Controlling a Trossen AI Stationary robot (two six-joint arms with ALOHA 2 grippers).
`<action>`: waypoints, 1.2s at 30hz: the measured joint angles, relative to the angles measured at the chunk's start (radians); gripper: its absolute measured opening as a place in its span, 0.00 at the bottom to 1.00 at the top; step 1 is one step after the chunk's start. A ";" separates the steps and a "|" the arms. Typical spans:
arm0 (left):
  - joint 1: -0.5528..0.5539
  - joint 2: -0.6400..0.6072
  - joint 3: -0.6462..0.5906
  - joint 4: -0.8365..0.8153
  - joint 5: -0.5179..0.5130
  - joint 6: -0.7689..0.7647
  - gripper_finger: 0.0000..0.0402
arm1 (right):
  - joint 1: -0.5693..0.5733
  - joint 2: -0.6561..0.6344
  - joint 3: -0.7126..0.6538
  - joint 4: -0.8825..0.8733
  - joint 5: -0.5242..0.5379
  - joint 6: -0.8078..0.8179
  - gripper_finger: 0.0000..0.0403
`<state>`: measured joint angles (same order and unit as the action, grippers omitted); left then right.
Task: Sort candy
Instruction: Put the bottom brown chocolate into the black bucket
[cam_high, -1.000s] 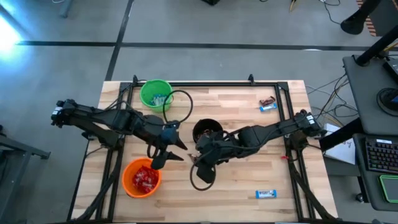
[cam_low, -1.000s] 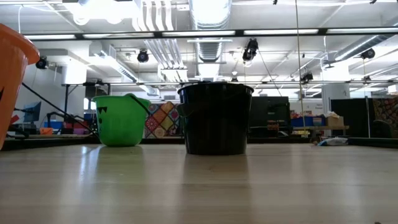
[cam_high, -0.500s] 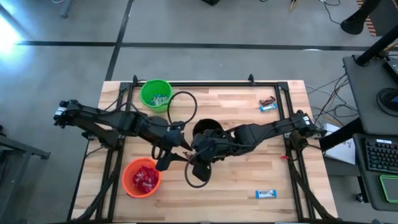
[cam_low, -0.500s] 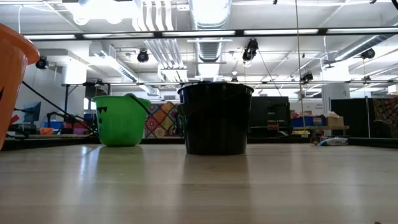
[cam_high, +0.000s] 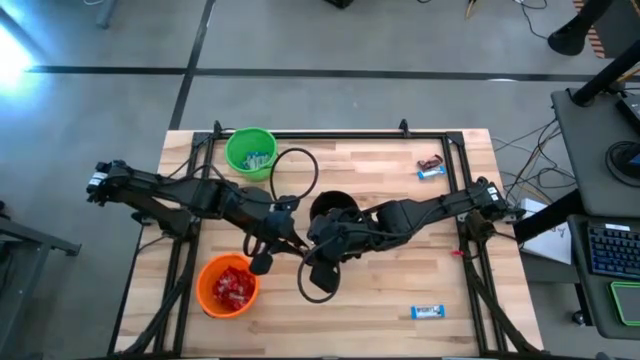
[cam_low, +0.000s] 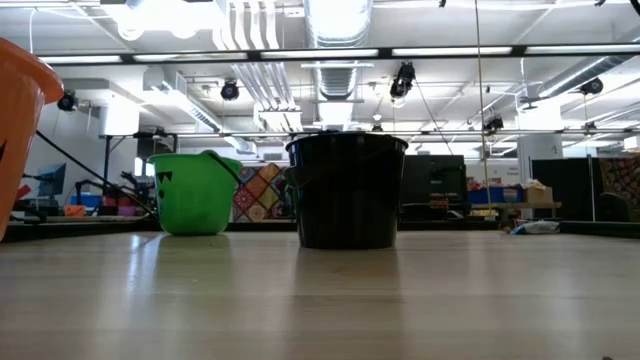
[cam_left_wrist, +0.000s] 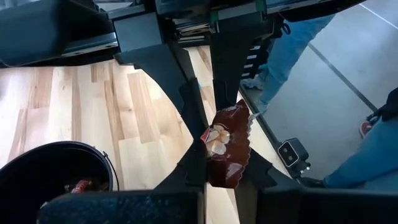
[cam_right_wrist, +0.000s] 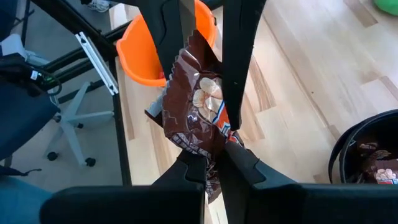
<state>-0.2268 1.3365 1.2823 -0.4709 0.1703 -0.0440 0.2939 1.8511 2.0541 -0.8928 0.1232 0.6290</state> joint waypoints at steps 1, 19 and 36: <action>0.000 0.000 0.000 0.000 0.000 0.002 0.03 | 0.000 0.000 0.000 0.002 0.000 0.000 0.03; 0.000 -0.003 0.000 -0.003 0.005 0.036 0.02 | -0.006 -0.001 0.000 0.012 0.008 -0.048 0.21; 0.061 -0.043 0.000 -0.120 -0.002 0.069 0.02 | -0.007 -0.035 0.000 -0.113 0.028 0.008 0.52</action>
<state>-0.1657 1.2935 1.2827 -0.5912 0.1684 0.0245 0.2871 1.8162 2.0541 -1.0061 0.1508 0.6374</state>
